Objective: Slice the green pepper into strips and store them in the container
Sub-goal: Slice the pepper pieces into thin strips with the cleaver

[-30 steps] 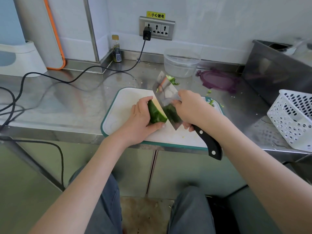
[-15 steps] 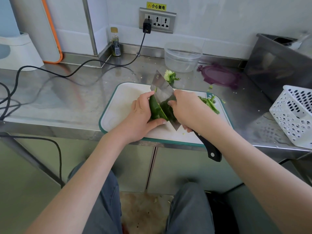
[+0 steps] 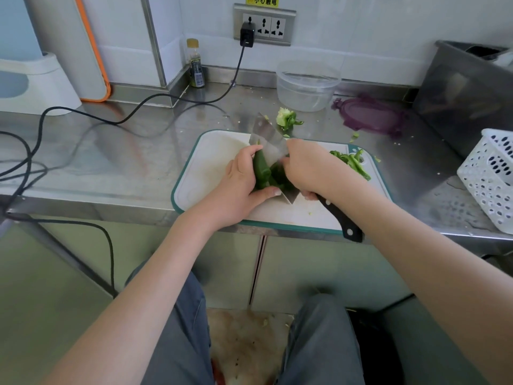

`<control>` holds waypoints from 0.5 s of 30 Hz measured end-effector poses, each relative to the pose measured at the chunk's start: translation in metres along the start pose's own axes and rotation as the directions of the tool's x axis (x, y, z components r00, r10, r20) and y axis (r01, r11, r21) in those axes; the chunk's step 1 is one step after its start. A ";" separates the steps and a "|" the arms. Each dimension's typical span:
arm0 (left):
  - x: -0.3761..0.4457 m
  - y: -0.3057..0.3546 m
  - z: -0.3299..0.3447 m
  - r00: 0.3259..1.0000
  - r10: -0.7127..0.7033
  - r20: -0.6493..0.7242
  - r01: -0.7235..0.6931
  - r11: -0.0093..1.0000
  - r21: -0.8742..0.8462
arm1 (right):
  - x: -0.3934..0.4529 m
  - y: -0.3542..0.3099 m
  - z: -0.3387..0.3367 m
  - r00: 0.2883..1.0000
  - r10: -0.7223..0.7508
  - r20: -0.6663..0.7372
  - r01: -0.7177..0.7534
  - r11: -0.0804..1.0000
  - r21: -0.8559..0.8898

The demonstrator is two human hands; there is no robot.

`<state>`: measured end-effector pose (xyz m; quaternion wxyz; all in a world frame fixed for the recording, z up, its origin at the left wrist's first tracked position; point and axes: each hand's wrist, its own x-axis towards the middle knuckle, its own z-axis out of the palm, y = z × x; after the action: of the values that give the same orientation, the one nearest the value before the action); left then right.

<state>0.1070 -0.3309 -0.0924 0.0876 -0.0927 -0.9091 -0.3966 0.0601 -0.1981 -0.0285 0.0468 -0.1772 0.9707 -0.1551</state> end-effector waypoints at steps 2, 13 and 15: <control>0.000 0.000 0.000 1.000 -0.008 0.006 0.009 0.999 -0.046 | 0.010 -0.004 -0.003 0.995 0.065 0.081 -0.064 0.998 -0.017; 0.004 -0.012 -0.007 0.998 -0.058 -0.034 0.050 0.975 -0.219 | 0.017 0.001 0.000 0.992 0.090 0.090 -0.088 0.996 -0.026; 0.004 -0.012 -0.007 0.997 -0.051 -0.050 0.039 0.975 -0.217 | 0.017 0.000 0.001 0.992 0.079 0.101 -0.075 0.996 -0.046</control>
<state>0.1009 -0.3434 -0.0955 0.0929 -0.0701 -0.8598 -0.4971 0.0444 -0.2043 -0.0298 0.0991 -0.1483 0.9762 -0.1234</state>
